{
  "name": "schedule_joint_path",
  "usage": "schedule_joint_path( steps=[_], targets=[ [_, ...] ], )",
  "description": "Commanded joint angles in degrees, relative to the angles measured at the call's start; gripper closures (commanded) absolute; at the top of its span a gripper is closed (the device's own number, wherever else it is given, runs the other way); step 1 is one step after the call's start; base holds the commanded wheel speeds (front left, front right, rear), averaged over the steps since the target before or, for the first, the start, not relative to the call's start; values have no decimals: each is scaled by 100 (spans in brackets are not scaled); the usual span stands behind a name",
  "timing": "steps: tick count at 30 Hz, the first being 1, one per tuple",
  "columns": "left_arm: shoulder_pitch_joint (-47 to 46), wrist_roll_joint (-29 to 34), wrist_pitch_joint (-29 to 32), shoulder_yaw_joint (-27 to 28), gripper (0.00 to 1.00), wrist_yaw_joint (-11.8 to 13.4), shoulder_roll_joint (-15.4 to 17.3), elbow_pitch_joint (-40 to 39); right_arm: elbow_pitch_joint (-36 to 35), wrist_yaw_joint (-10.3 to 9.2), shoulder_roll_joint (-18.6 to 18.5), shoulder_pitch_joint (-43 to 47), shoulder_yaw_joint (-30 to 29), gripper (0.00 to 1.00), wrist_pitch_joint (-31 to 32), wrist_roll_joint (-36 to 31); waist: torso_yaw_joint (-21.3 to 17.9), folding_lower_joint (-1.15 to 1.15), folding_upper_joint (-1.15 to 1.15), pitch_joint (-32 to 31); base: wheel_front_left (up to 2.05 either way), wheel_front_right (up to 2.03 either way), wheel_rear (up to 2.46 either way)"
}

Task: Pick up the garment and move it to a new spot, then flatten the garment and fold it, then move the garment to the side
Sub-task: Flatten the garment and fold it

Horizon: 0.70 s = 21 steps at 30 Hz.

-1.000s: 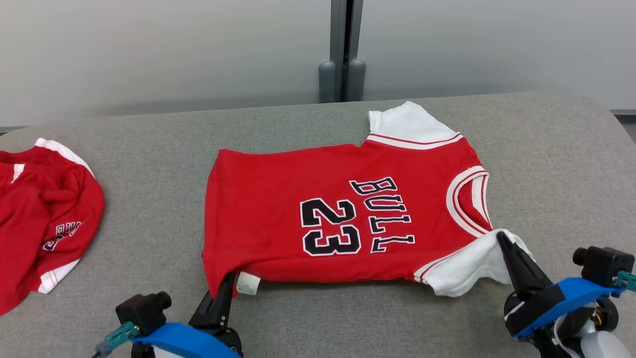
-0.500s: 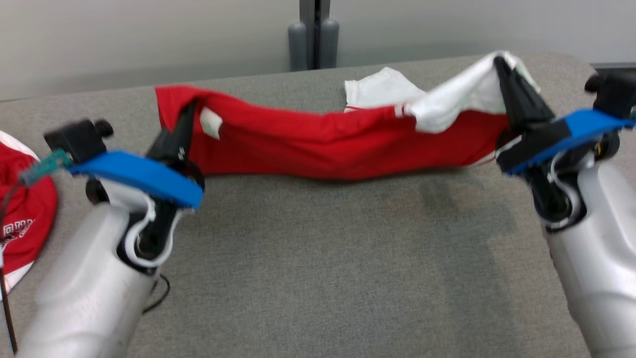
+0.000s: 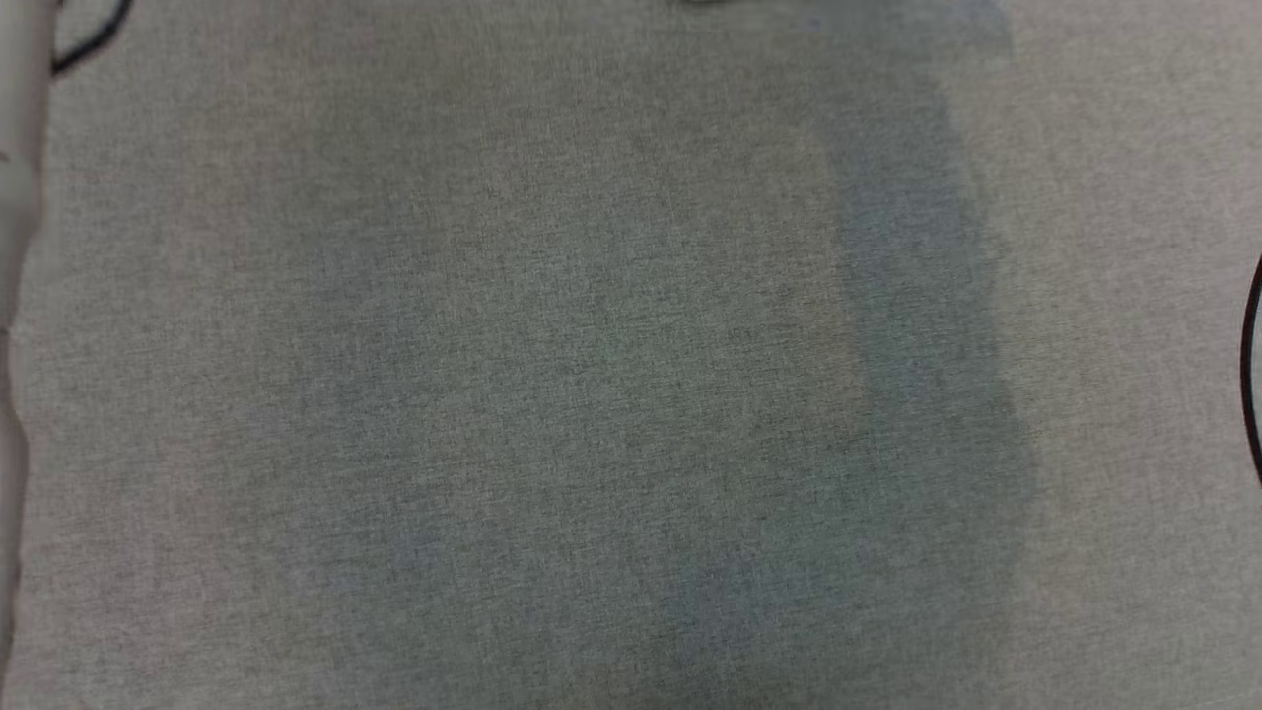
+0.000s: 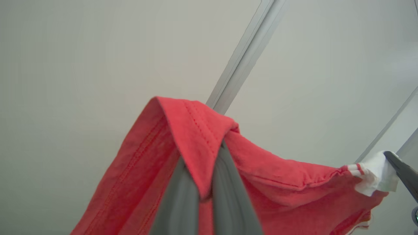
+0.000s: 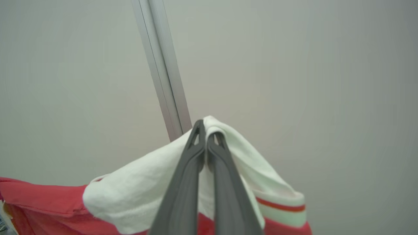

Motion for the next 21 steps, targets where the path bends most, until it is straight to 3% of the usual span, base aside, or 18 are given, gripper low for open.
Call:
schedule_joint_path(
  steps=[1, 6, 10, 16, 21],
  targets=[
    [-516, 104, -122, -57, 100, -42, -73, 83, 172, 3, -6, -467, -21, 100, -186, -124, 138, -4, -3, 259, 0, 0, 0],
    [-1292, 12, -450, -218, 100, -46, -273, 204, 513, 3, 135, -1262, 49, 100, -756, -284, 142, -4, -3, 431, 0, 0, 0],
    [-1208, -102, -536, -557, 100, -48, -181, 197, 538, 3, 173, -1310, 305, 100, -986, -249, 143, -4, -3, 503, 0, 0, 0],
    [-475, -572, -768, -837, 100, -48, 52, 225, 513, 3, 411, -402, 777, 100, -1070, 183, 60, -4, -3, 516, 0, 0, 0],
    [755, -1024, -1144, -1062, 100, -49, 258, -156, 143, 3, 487, 854, 1267, 100, -1097, 661, -22, -4, -3, 349, 0, 0, 0]
  ],
)
